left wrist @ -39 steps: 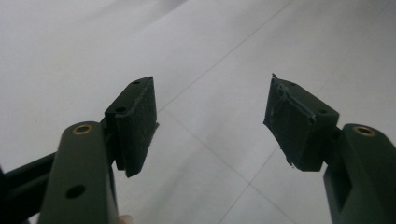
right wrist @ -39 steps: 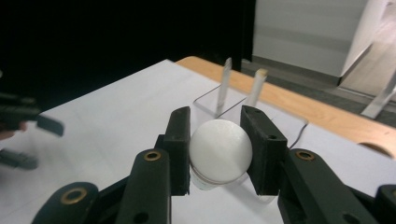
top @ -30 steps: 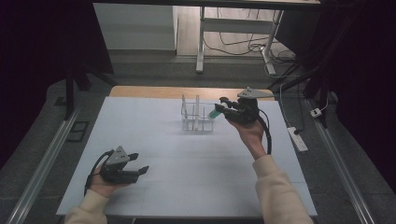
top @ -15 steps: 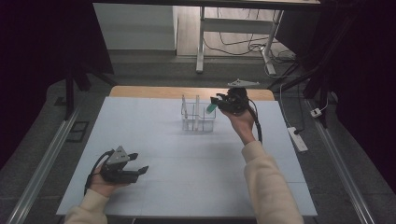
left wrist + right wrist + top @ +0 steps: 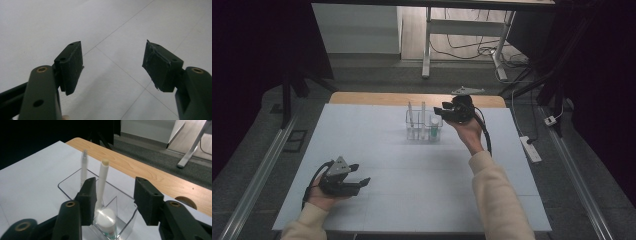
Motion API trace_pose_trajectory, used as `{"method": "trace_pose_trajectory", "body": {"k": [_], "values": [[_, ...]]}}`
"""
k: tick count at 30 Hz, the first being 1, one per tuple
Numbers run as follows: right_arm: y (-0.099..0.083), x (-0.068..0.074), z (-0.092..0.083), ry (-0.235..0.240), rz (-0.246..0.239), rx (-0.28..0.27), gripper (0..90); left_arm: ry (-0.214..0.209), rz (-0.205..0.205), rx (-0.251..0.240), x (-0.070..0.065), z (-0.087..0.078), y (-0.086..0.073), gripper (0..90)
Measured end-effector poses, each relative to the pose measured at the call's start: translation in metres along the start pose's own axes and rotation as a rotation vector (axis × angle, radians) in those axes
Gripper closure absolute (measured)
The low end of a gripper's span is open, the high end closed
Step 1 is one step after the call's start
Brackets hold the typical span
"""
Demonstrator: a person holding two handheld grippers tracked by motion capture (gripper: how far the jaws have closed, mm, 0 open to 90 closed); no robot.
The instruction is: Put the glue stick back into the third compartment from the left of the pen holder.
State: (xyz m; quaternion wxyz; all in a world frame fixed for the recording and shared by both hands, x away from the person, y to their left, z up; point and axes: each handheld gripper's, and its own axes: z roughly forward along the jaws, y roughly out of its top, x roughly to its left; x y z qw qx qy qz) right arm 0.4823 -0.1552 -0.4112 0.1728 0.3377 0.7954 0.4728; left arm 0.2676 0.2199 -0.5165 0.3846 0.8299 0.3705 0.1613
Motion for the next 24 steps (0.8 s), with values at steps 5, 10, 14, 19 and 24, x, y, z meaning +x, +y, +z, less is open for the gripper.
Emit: {"method": "trace_pose_trajectory", "body": {"k": [5,10,14,19,24], "values": [[-0.007,0.002,-0.011,0.006,-0.017,-0.009,48.1,0.002,-0.003,-0.003,0.000,-0.001,0.000,32.7],[-0.023,0.004,-0.028,0.024,-0.022,-0.009,46.9,0.006,-0.004,0.002,0.000,0.001,0.000,32.7],[-0.039,0.005,-0.043,0.030,-0.029,-0.007,46.6,0.007,-0.006,0.005,0.001,0.002,0.000,32.6],[-0.058,0.007,-0.061,0.033,-0.036,0.004,45.8,0.009,-0.010,0.002,0.001,0.001,0.000,32.6],[-0.074,0.009,-0.077,0.034,-0.051,0.011,45.2,0.010,-0.016,0.001,0.002,0.002,0.000,32.6]]}}
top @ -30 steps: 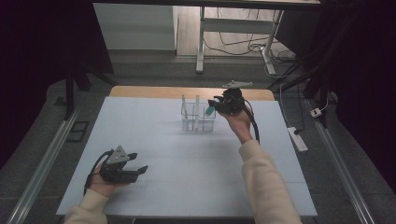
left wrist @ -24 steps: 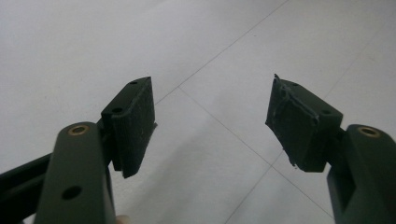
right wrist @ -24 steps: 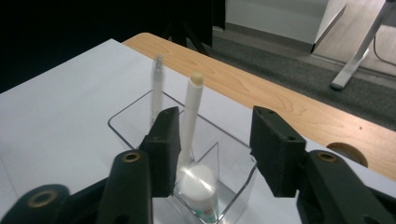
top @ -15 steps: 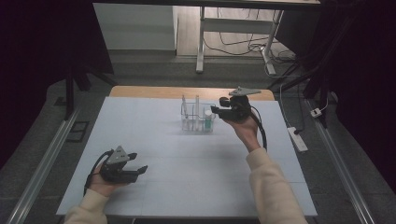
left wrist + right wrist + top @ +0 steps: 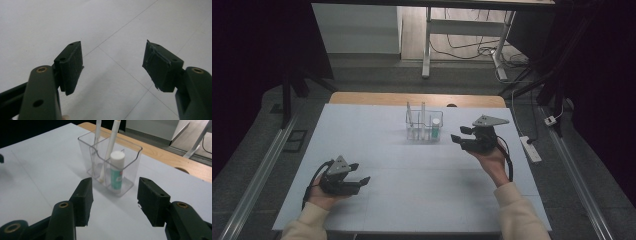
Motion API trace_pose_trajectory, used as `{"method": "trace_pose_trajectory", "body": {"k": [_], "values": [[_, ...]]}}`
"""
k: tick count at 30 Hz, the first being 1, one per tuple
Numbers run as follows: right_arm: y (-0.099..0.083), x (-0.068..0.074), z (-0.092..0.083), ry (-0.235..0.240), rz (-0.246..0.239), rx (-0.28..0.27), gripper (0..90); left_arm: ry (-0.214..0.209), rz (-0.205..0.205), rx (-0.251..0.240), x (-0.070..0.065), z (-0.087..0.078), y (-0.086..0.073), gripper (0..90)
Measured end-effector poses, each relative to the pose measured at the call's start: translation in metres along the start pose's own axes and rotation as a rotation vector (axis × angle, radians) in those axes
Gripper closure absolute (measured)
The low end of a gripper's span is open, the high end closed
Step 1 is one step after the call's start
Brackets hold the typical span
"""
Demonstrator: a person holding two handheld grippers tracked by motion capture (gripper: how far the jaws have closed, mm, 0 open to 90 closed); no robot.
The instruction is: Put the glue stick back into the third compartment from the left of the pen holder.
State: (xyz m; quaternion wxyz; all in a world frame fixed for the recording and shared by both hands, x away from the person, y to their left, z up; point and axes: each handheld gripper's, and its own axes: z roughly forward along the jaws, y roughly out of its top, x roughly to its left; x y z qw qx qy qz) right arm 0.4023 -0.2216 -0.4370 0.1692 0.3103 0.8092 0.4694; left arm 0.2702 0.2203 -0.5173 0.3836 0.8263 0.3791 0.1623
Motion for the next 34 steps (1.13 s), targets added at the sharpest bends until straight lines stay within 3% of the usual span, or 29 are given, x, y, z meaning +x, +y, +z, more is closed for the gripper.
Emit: {"method": "trace_pose_trajectory", "body": {"k": [19,27,34], "values": [[-0.074,0.003,-0.047,-0.028,0.000,0.074,44.0,-0.003,-0.019,-0.014,0.003,0.001,0.002,32.6],[-0.090,0.001,-0.057,-0.039,0.009,0.087,43.6,-0.003,-0.018,-0.012,0.003,0.002,0.003,32.6],[-0.091,0.001,-0.055,-0.038,0.002,0.093,42.7,-0.001,-0.019,-0.013,0.003,0.002,0.003,32.6]]}}
